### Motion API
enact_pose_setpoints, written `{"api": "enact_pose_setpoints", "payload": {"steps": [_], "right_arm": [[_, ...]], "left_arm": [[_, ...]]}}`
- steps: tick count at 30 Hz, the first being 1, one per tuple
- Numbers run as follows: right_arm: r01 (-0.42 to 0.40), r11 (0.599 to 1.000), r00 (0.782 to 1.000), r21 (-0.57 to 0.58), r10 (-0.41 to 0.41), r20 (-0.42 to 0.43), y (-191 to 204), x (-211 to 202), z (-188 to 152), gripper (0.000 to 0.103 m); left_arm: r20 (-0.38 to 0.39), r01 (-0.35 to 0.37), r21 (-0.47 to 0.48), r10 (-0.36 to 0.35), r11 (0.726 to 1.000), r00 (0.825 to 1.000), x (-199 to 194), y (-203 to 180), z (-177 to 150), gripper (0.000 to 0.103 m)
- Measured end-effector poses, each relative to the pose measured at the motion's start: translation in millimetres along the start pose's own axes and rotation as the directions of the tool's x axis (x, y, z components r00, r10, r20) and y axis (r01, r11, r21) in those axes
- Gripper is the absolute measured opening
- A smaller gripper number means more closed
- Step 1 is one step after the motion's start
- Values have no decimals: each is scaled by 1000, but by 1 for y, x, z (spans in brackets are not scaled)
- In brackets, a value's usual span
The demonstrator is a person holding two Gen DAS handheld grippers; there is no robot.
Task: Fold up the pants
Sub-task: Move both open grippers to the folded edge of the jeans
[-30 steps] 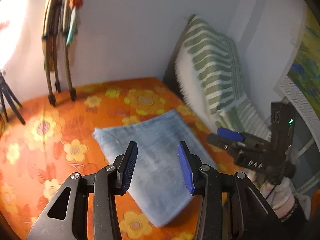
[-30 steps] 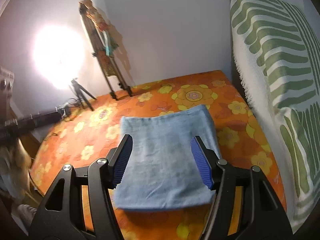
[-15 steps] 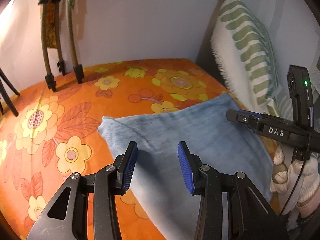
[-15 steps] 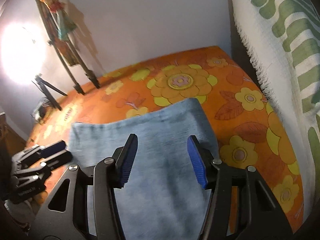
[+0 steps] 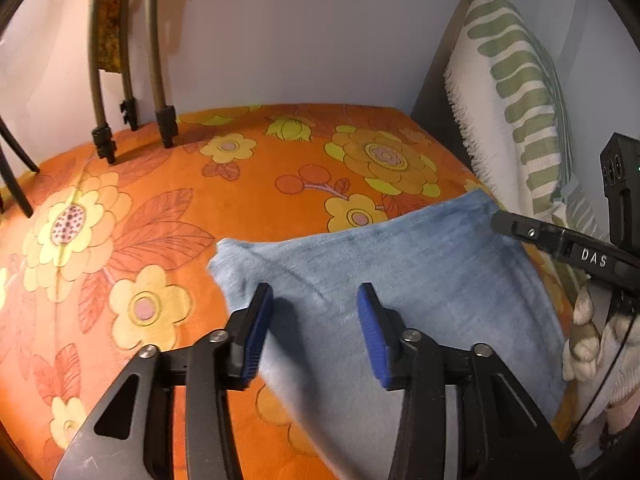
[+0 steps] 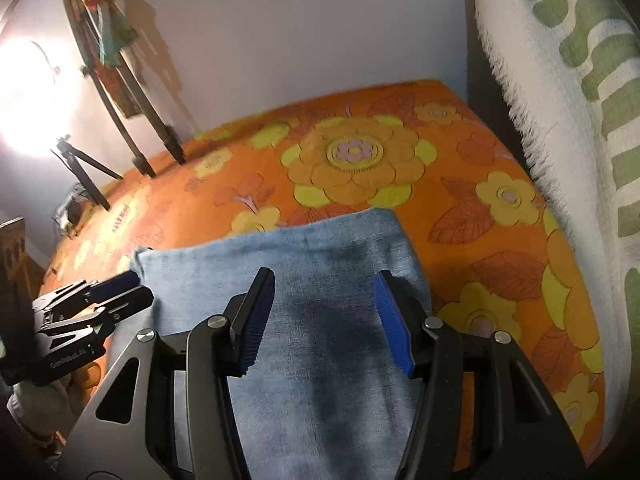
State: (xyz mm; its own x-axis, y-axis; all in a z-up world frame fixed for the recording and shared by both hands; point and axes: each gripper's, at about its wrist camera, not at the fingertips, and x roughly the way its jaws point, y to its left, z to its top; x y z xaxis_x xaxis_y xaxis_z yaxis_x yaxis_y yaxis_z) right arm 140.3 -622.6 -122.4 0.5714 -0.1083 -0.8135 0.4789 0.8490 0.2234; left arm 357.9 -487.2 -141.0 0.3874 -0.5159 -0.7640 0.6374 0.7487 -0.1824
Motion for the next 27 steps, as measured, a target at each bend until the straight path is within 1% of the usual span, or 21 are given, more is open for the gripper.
{"api": "enact_pose_setpoints", "payload": {"steps": [1,2,3,5,8,10,12,15,18,20,21,22,26,27], "right_arm": [[10,1000,1000,0,-10,13,-4,-7,0,65],[27,1000,999,-1,-26,28,-9,-14,-1,77],[39,999,998,-6,-39,41,-15,-20,-2,83],[35,999,999,-14,-35,25,-26,-23,-6,86],[-5,1000,999,1,5,-33,-44,-19,-14,86],[-64,997,996,40,67,-62,-56,-14,-20,86],[-107,992,990,65,112,-80,-62,-8,-24,86],[-148,986,984,81,155,-90,-66,1,-25,86],[-171,982,979,85,180,-99,-66,10,-26,86],[-181,981,975,70,189,-116,-64,18,-29,86],[-186,981,974,64,192,-123,-62,22,-30,88],[-189,981,975,45,193,-108,-59,23,-30,88],[-234,972,965,5,233,-122,-51,27,-28,90],[-243,970,962,1,241,-126,-50,27,-28,90]], "left_arm": [[9,7,-13,-7,1000,1000,-7,2,-3,58],[14,15,-23,-14,1000,1000,-12,4,-5,63],[14,27,-33,-26,999,1000,-17,5,-9,65],[0,44,-49,-44,998,999,-24,7,-18,66],[-17,78,-87,-80,993,997,-26,8,-27,69],[-25,93,-116,-97,989,995,-23,9,-29,69],[-33,102,-149,-108,984,994,-18,13,-29,69],[-46,107,-201,-119,974,992,-9,18,-29,69],[-51,101,-203,-114,974,992,-3,18,-30,69],[-56,100,-199,-113,975,992,2,17,-31,69],[-59,101,-199,-114,975,992,3,17,-31,69],[-62,101,-202,-115,974,991,5,17,-32,69],[-73,106,-209,-124,972,990,15,16,-34,69],[-63,103,-199,-117,975,991,14,14,-35,69]]}}
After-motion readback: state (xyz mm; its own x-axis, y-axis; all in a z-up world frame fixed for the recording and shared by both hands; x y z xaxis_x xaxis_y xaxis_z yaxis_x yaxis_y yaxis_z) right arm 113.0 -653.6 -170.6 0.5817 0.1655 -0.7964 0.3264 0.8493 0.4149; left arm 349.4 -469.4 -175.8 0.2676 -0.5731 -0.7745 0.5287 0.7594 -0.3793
